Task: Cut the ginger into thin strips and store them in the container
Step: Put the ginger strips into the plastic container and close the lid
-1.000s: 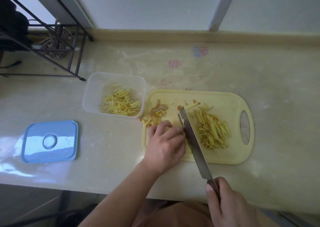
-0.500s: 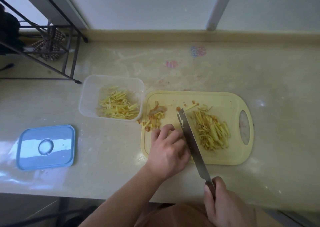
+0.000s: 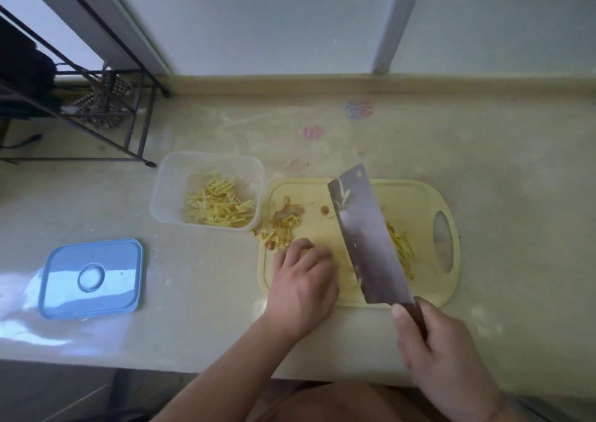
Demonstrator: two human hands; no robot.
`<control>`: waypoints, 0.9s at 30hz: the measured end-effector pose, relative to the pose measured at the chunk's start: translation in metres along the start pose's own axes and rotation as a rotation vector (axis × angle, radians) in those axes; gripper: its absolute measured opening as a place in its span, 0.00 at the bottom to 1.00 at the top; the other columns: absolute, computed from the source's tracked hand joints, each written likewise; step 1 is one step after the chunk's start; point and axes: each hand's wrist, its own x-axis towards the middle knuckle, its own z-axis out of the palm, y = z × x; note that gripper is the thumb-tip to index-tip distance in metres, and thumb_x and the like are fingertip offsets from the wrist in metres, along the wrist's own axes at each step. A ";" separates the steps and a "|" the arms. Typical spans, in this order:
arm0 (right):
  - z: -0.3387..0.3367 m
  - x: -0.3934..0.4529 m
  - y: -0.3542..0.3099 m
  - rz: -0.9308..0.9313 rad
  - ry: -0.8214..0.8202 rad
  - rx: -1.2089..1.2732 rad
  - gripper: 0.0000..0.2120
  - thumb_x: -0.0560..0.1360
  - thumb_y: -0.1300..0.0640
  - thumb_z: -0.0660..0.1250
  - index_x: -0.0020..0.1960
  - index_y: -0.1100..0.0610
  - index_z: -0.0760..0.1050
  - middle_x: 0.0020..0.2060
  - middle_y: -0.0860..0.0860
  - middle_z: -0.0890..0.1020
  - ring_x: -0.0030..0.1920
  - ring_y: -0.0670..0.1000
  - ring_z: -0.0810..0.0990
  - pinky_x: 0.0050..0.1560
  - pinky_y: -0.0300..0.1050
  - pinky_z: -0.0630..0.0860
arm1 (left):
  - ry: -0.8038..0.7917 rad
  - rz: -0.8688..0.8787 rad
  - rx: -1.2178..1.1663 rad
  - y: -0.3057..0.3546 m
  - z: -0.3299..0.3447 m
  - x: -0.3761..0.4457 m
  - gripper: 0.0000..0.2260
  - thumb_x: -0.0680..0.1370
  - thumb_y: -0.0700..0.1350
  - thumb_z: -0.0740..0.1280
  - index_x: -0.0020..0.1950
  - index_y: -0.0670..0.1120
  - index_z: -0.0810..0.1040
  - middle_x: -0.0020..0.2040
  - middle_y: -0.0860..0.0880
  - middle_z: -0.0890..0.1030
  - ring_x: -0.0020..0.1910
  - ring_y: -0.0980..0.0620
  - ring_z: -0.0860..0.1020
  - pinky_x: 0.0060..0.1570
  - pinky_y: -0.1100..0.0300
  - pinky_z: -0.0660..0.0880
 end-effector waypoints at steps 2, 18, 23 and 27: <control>-0.019 0.000 0.003 0.026 0.022 0.111 0.19 0.79 0.46 0.65 0.33 0.54 0.72 0.21 0.55 0.76 0.19 0.49 0.73 0.24 0.43 0.70 | 0.005 -0.062 -0.083 0.003 0.000 -0.003 0.08 0.73 0.43 0.72 0.52 0.46 0.83 0.58 0.51 0.81 0.59 0.44 0.76 0.55 0.48 0.72; -0.080 0.049 0.093 0.402 -0.237 0.301 0.22 0.80 0.47 0.60 0.38 0.65 0.69 0.24 0.60 0.76 0.21 0.59 0.74 0.24 0.45 0.70 | -0.129 -0.456 -0.085 0.061 0.048 0.024 0.35 0.82 0.65 0.41 0.82 0.45 0.52 0.81 0.53 0.44 0.81 0.54 0.42 0.79 0.57 0.40; -0.070 0.059 0.086 0.344 -0.303 0.127 0.22 0.81 0.46 0.61 0.36 0.62 0.69 0.22 0.57 0.78 0.21 0.61 0.78 0.27 0.53 0.72 | -0.095 -0.485 -0.083 0.072 0.060 0.036 0.35 0.82 0.66 0.41 0.82 0.44 0.51 0.81 0.53 0.44 0.81 0.55 0.41 0.77 0.61 0.37; -0.058 0.061 0.075 0.288 -0.346 0.056 0.21 0.82 0.47 0.59 0.37 0.60 0.70 0.23 0.58 0.79 0.22 0.60 0.80 0.18 0.39 0.66 | -0.075 -0.464 -0.108 0.081 0.066 0.044 0.34 0.83 0.65 0.42 0.83 0.44 0.51 0.83 0.50 0.46 0.82 0.54 0.42 0.79 0.58 0.41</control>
